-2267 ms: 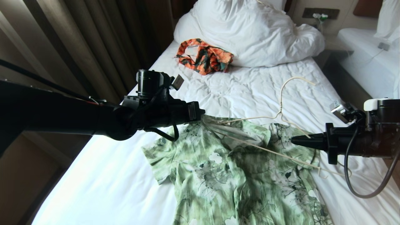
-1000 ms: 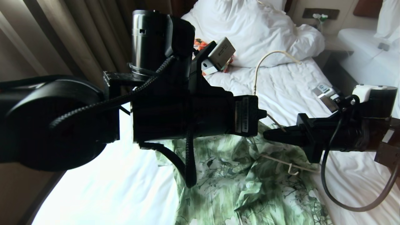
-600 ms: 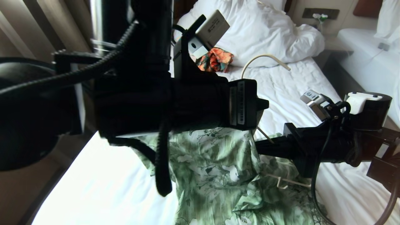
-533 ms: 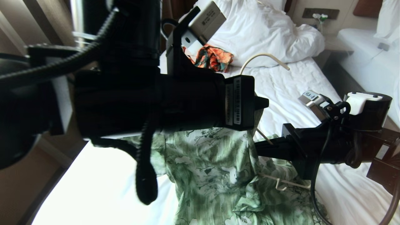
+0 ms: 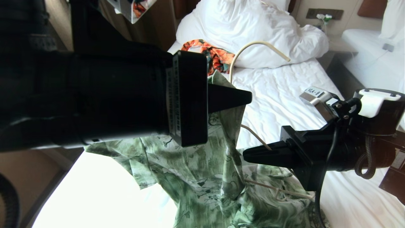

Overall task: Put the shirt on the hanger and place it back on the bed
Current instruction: Hook one side of the shirt onto the hanger

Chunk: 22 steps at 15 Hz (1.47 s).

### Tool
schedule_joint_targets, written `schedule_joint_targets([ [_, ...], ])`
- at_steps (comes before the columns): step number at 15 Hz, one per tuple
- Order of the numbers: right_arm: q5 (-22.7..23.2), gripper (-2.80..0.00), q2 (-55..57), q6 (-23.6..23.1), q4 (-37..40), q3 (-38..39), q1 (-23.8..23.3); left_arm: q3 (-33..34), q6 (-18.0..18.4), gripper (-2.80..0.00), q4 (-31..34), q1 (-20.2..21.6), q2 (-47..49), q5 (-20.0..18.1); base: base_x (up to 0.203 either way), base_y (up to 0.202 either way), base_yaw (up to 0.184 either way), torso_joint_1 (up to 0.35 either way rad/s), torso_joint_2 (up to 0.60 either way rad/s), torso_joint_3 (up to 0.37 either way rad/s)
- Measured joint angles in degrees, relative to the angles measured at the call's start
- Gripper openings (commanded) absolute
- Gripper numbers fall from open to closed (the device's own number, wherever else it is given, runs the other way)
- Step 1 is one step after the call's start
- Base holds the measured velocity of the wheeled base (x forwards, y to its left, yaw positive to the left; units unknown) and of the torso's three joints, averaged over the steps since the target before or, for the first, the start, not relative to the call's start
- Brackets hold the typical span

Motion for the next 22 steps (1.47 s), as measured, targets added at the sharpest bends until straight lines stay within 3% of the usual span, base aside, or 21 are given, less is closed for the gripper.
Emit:
schedule_joint_targets([
  [7, -0.1, -2.8, -2.8, 1.1, 0.1, 1.8, 2.3, 0.5, 0.4, -2.8, 1.1, -2.0, -0.8, 3.1, 0.0, 0.0, 0.0, 0.0, 0.0, 0.0],
  [8, -0.1, -2.8, -2.9, 1.1, 0.1, 1.8, 2.3, 0.5, 1.1, 0.0, 1.1, -2.3, -0.8, 3.4, 0.0, 0.0, 0.0, 0.0, 0.0, 0.0],
  [12, -0.2, -2.8, -3.0, 1.1, 0.0, 1.3, 2.2, 1.5, 2.4, 0.0, 2.0, -4.4, -1.0, 3.5, 0.0, 0.0, 0.0, 0.0, 0.0, 0.0],
  [17, -2.6, -2.8, -2.5, 1.0, -1.9, 1.2, 1.6, 1.5, 2.4, 0.0, 8.9, -5.2, -1.2, 3.6, 0.0, 0.0, 0.0, 0.0, 0.0, 0.0],
  [20, -4.1, -2.8, -1.6, 1.3, -5.2, 1.2, 1.5, 2.0, 2.3, 0.0, 14.8, -6.3, -1.2, 7.9, 0.0, 0.0, 0.0, 0.0, 0.0, 0.0],
  [22, -4.2, -2.8, -1.2, 1.3, -5.3, 1.2, 1.5, 3.4, 2.3, 0.0, 15.2, -7.2, -1.3, 10.3, 0.0, 0.0, 0.0, 0.0, 0.0, 0.0],
])
